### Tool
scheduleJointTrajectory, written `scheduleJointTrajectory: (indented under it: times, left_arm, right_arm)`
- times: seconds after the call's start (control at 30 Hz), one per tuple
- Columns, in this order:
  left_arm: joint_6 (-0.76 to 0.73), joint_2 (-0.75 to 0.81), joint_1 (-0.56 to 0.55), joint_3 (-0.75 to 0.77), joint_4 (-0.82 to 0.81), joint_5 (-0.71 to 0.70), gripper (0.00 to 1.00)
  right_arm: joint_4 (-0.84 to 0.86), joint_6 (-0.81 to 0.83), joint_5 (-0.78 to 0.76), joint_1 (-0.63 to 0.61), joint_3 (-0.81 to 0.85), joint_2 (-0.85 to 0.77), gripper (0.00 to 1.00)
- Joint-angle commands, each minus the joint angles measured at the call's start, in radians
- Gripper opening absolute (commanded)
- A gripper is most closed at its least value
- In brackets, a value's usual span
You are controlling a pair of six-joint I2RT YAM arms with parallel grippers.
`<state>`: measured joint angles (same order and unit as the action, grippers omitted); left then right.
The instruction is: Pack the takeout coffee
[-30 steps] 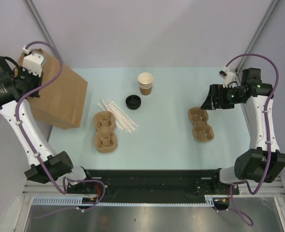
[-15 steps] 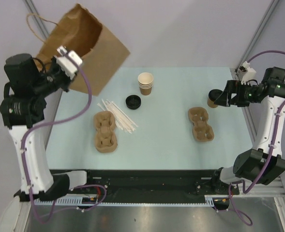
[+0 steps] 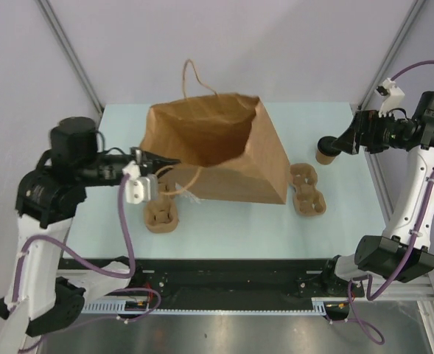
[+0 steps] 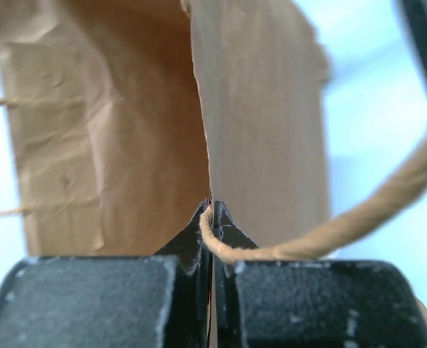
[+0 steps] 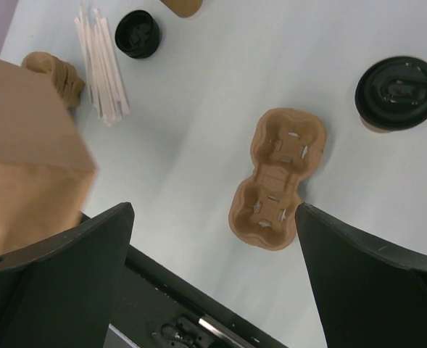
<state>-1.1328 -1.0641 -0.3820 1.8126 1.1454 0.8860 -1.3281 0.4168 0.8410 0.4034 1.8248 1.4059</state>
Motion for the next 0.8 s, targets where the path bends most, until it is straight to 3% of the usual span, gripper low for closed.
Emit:
scheduleJointTrajectory:
  times: [0.0, 0.17, 0.47, 0.77]
  left_arm:
    - [-0.228, -0.022, -0.156, -0.132, 0.013, -0.034, 0.01]
    - [-0.503, -0.003, -0.291, -0.277, -0.019, -0.162, 0.01]
    - [-0.709, -0.109, -0.31, -0.294, 0.007, -0.174, 0.08]
    - [-0.818, -0.079, -0.31, -0.427, -0.119, -0.18, 0.16]
  right_arm:
    - [-0.034, -0.013, 0.081, 0.003, 0.08, -0.015, 1.0]
    - [-0.095, 0.036, 0.142, -0.026, 0.087, -0.016, 1.0]
    - [-0.111, 0.051, 0.116, -0.205, -0.044, -0.094, 1.0]
    - [-0.12, 0.074, 0.205, -0.252, -0.094, -0.16, 1.0]
